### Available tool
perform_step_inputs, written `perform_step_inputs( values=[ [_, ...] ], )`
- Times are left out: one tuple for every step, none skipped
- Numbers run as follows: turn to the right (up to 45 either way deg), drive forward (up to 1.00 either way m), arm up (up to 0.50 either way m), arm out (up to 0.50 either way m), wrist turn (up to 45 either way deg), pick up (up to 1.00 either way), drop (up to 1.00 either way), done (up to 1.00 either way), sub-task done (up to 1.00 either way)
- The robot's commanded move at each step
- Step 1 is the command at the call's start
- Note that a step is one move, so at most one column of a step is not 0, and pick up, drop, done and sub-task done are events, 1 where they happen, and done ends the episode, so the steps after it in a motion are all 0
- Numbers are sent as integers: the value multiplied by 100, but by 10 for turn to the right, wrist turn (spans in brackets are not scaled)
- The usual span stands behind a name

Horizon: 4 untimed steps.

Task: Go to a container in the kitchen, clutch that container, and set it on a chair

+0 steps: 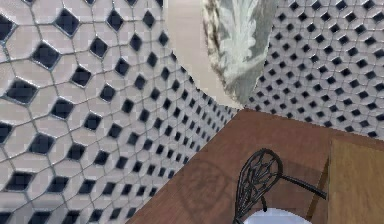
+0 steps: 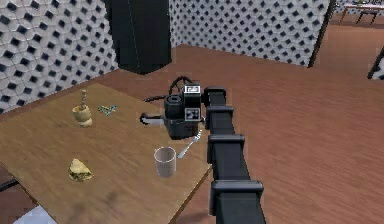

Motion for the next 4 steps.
perform_step_inputs(
  values=[
    [0,0,-30,0,0,0,0,0,0],
    [0,0,0,0,0,100,0,0,0],
    [0,0,10,0,0,0,0,0,0],
    [0,0,26,0,0,0,0,0,0]
  ],
)
